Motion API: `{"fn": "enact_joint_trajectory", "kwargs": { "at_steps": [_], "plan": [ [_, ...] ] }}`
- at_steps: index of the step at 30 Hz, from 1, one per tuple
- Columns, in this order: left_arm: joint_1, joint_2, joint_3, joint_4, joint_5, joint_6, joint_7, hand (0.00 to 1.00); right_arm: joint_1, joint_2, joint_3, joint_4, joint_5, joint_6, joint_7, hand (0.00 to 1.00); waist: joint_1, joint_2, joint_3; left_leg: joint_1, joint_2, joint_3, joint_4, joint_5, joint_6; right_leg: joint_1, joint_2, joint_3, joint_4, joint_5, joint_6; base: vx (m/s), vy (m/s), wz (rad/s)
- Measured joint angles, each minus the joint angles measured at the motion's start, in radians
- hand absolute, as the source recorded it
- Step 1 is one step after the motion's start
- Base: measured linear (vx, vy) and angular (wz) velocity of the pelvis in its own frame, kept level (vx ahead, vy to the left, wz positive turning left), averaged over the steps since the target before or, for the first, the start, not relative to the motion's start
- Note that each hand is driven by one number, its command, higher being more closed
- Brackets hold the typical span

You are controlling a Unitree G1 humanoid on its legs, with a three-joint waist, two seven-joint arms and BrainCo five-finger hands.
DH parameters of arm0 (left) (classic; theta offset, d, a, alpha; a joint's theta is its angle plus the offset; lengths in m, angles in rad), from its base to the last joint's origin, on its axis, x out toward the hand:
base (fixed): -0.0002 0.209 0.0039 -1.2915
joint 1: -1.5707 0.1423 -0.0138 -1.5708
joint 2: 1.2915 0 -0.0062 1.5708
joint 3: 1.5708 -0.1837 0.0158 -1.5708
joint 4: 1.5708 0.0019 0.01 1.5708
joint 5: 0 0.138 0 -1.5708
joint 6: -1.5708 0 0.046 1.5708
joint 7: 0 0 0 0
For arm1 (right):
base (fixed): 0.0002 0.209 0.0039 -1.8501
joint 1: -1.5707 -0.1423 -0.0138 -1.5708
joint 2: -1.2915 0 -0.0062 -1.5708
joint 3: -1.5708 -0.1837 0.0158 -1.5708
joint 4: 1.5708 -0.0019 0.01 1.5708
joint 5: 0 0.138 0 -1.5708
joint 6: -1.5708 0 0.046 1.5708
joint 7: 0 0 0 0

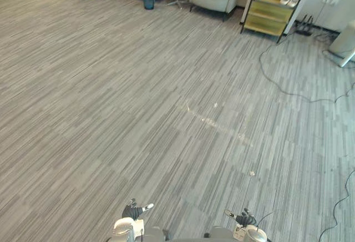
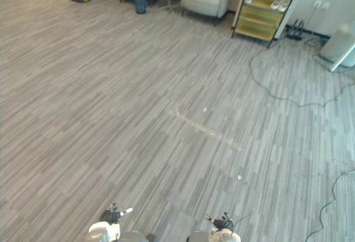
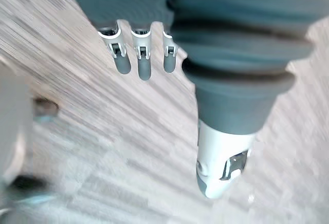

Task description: Pick up cushions and gather them together orderly.

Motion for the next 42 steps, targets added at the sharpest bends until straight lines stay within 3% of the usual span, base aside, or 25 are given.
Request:
{"fn": "enact_joint_trajectory", "kwargs": {
  "at_steps": [1, 3, 4, 5, 6, 8, 10, 13, 15, 17, 18, 20, 22, 23, 24, 25, 27, 29, 31, 33, 35, 36, 39, 40, 42],
  "plan": [
    [-0.004, 0.0, -0.006, 0.008, 0.001, 0.0, 0.0, 0.0, -0.007, -0.002, -0.001, 0.001, 0.001, 0.0, 0.0, 0.0, -0.007, 0.002, 0.002, 0.014, 0.006, 0.002, -0.013, -0.005, -0.009, -0.022, 0.012, 0.0, -0.085, 0.057, -0.006, 0.5, -0.1, -0.05],
    [0.008, 0.002, -0.012, 0.039, 0.012, 0.003, -0.001, 0.0, -0.004, -0.013, -0.01, 0.006, 0.028, -0.002, -0.002, 0.0, -0.039, -0.004, 0.005, 0.076, 0.009, -0.022, -0.012, -0.028, -0.046, -0.03, 0.045, 0.051, -0.233, 0.284, -0.051, 0.56, -0.171, 0.14],
    [0.012, 0.001, -0.005, 0.041, 0.018, 0.003, -0.001, 0.0, -0.001, -0.019, -0.015, 0.009, 0.031, -0.002, -0.002, 0.0, -0.045, -0.001, 0.004, 0.092, 0.019, -0.04, 0.008, -0.033, -0.053, -0.019, 0.055, 0.066, -0.212, 0.319, -0.086, 0.59, -0.224, 0.15],
    [0.015, -0.008, 0.002, 0.041, 0.02, 0.003, -0.001, 0.0, 0.0, -0.031, -0.021, 0.018, 0.029, -0.001, -0.002, 0.0, -0.044, 0.021, -0.001, 0.088, 0.042, -0.054, 0.046, -0.033, -0.054, -0.014, 0.07, 0.058, -0.188, 0.299, -0.088, 0.6, -0.26, 0.03],
    [0.007, -0.024, 0.039, 0.032, 0.038, 0.0, -0.004, 0.0, -0.004, -0.031, -0.021, 0.013, 0.029, -0.004, 0.0, 0.0, -0.041, 0.039, -0.002, 0.014, 0.069, -0.086, 0.245, -0.027, -0.062, 0.007, 0.084, 0.057, -0.166, 0.246, -0.107, 0.72, -0.32, -0.1],
    [0.012, -0.051, 0.1, 0.008, 0.046, 0.002, -0.005, 0.0, -0.001, -0.029, -0.012, -0.007, 0.031, -0.004, 0.0, 0.0, -0.033, 0.068, 0.019, -0.145, 0.125, -0.124, 0.648, 0.098, -0.061, 0.082, 0.109, 0.063, -0.171, 0.19, -0.126, 0.59, -0.243, -0.18],
    [0.021, -0.059, 0.124, -0.035, 0.056, 0.001, -0.004, 0.0, 0.0, -0.032, 0.021, -0.011, 0.039, -0.004, 0.001, 0.0, -0.021, 0.076, 0.046, -0.285, 0.176, -0.136, 1.005, 0.117, -0.052, 0.23, 0.14, 0.093, -0.188, 0.118, -0.144, 0.56, -0.14, -0.39],
    [0.037, -0.046, 0.113, -0.083, 0.056, -0.004, -0.004, 0.0, 0.002, -0.012, 0.051, -0.017, 0.064, -0.004, 0.0, 0.0, 0.016, 0.049, 0.04, -0.412, 0.164, -0.095, 0.99, 0.072, -0.05, 0.365, 0.133, 0.165, -0.245, 0.047, -0.153, 0.49, -0.09, -0.58],
    [0.038, -0.051, 0.115, -0.102, 0.056, -0.004, -0.003, 0.0, -0.002, 0.009, 0.039, -0.035, 0.07, -0.003, -0.001, 0.0, 0.024, 0.047, 0.039, -0.478, 0.147, -0.053, 0.818, 0.039, -0.037, 0.424, 0.127, 0.196, -0.282, 0.036, -0.133, 0.5, -0.013, -0.52],
    [0.036, -0.048, 0.112, -0.103, 0.055, -0.007, -0.003, 0.0, -0.009, 0.008, 0.01, -0.034, 0.069, -0.003, -0.002, 0.0, 0.028, 0.041, 0.037, -0.506, 0.069, -0.056, 0.498, 0.055, -0.053, 0.483, 0.101, 0.23, -0.328, 0.016, -0.113, 0.56, 0.071, -0.44],
    [0.039, -0.046, 0.096, -0.1, 0.055, -0.007, -0.002, 0.0, -0.013, 0.005, -0.002, -0.023, 0.069, -0.003, -0.004, 0.0, 0.036, 0.042, 0.025, -0.498, 0.025, -0.082, 0.301, 0.104, -0.079, 0.501, 0.093, 0.256, -0.356, 0.01, -0.103, 0.58, 0.134, -0.81],
    [0.037, -0.033, 0.07, -0.078, 0.055, -0.005, -0.003, 0.0, -0.013, -0.003, -0.01, 0.004, 0.068, 0.002, -0.007, 0.0, 0.057, 0.049, 0.001, -0.499, -0.017, -0.156, 0.193, 0.262, -0.017, 0.537, 0.083, 0.331, -0.352, -0.038, -0.057, 0.71, 0.22, -1.01],
    [0.038, -0.007, 0.069, -0.063, 0.054, -0.003, -0.003, 0.0, 0.001, 0.015, -0.007, -0.006, 0.066, 0.004, -0.005, 0.0, 0.061, -0.006, -0.021, -0.461, -0.032, -0.096, 0.231, 0.19, 0.007, 0.442, 0.045, 0.36, -0.105, -0.054, -0.013, 0.68, 0.189, -0.66],
    [0.038, 0.0, 0.068, -0.062, 0.054, -0.003, -0.003, 0.0, 0.012, 0.018, -0.004, -0.006, 0.064, 0.005, -0.002, 0.0, 0.06, -0.019, -0.021, -0.421, -0.039, -0.084, 0.235, 0.157, 0.014, 0.384, 0.036, 0.352, 0.065, -0.034, 0.051, 0.63, 0.18, -0.52],
    [0.036, 0.008, 0.056, -0.058, 0.054, 0.0, -0.004, 0.0, 0.016, 0.019, 0.002, -0.006, 0.064, 0.004, 0.001, 0.0, 0.055, -0.026, -0.022, -0.375, -0.05, -0.085, 0.234, 0.123, 0.021, 0.311, 0.017, 0.335, 0.248, -0.015, 0.158, 0.62, 0.171, -0.28],
    [0.034, 0.008, 0.047, -0.052, 0.053, 0.002, -0.004, 0.0, 0.018, 0.019, 0.002, -0.006, 0.061, 0.004, 0.002, 0.0, 0.047, -0.026, -0.021, -0.334, -0.052, -0.083, 0.234, 0.097, 0.026, 0.269, 0.006, 0.314, 0.367, -0.016, 0.163, 0.58, 0.142, -0.19],
    [0.036, -0.007, 0.03, -0.048, 0.044, 0.004, -0.003, 0.0, 0.026, 0.015, 0.012, -0.017, 0.042, 0.003, 0.007, 0.0, 0.03, -0.016, -0.022, -0.198, -0.052, -0.083, 0.201, 0.042, 0.031, 0.167, -0.024, 0.221, 0.521, -0.051, 0.092, 0.53, 0.094, -0.11],
    [0.023, -0.019, 0.014, -0.03, 0.036, 0.004, -0.003, 0.0, 0.029, 0.013, 0.025, -0.039, 0.03, 0.003, 0.012, 0.0, 0.018, -0.006, -0.016, -0.075, -0.046, -0.082, 0.122, 0.035, 0.036, 0.101, -0.042, 0.135, 0.438, -0.087, 0.026, 0.54, -0.007, 0.1],
    [0.017, -0.027, 0.014, -0.025, 0.035, 0.003, -0.004, 0.0, 0.028, 0.011, 0.023, -0.043, 0.029, 0.0, 0.013, 0.0, 0.016, -0.003, -0.017, -0.021, -0.03, -0.081, 0.064, 0.033, 0.031, 0.041, -0.041, 0.094, 0.288, -0.081, 0.024, 0.38, -0.041, 0.17],
    [0.006, -0.025, 0.004, -0.022, 0.036, 0.003, -0.004, 0.0, 0.013, 0.003, 0.018, -0.031, 0.029, -0.003, 0.013, 0.0, 0.007, 0.0, -0.018, 0.01, -0.004, -0.093, 0.031, 0.005, -0.013, -0.029, -0.036, 0.09, 0.093, -0.008, 0.023, 0.42, -0.124, 0.28],
    [0.017, -0.011, 0.007, 0.011, 0.036, 0.005, -0.003, 0.0, 0.009, -0.007, 0.013, 0.008, 0.036, -0.003, 0.013, 0.0, -0.006, -0.008, -0.019, 0.052, 0.014, -0.136, 0.024, -0.028, -0.044, -0.038, -0.016, 0.155, -0.122, 0.222, 0.012, 0.64, -0.29, 0.4],
    [0.019, -0.008, 0.007, 0.013, 0.036, 0.005, -0.003, 0.0, 0.01, -0.008, 0.009, 0.009, 0.036, -0.004, 0.012, 0.0, -0.007, -0.007, -0.02, 0.059, 0.018, -0.144, 0.027, -0.03, -0.047, -0.032, -0.011, 0.161, -0.118, 0.255, 0.0, 0.56, -0.305, 0.44],
    [0.026, -0.039, 0.055, 0.014, 0.037, 0.004, -0.002, 0.0, 0.003, -0.033, 0.0, 0.011, 0.036, -0.004, 0.011, 0.0, -0.015, 0.054, -0.029, -0.049, 0.085, -0.204, 0.339, -0.018, -0.056, 0.015, 0.015, 0.096, -0.056, 0.154, -0.054, 0.52, -0.327, 0.38],
    [0.027, -0.068, 0.099, -0.007, 0.036, 0.006, -0.002, 0.0, 0.012, -0.035, 0.002, -0.005, 0.037, -0.003, 0.008, 0.0, -0.019, 0.079, -0.021, -0.171, 0.122, -0.214, 0.629, 0.093, -0.052, 0.082, 0.03, 0.072, -0.073, 0.122, -0.072, 0.5, -0.314, 0.27],
    [0.038, -0.071, 0.116, -0.034, 0.036, 0.003, -0.002, 0.0, 0.017, -0.035, 0.021, -0.01, 0.039, -0.004, 0.003, 0.0, -0.001, 0.077, -0.01, -0.264, 0.188, -0.167, 0.876, 0.108, -0.036, 0.197, 0.056, 0.081, -0.124, 0.091, -0.097, 0.52, -0.268, -0.06]
  ]
}}
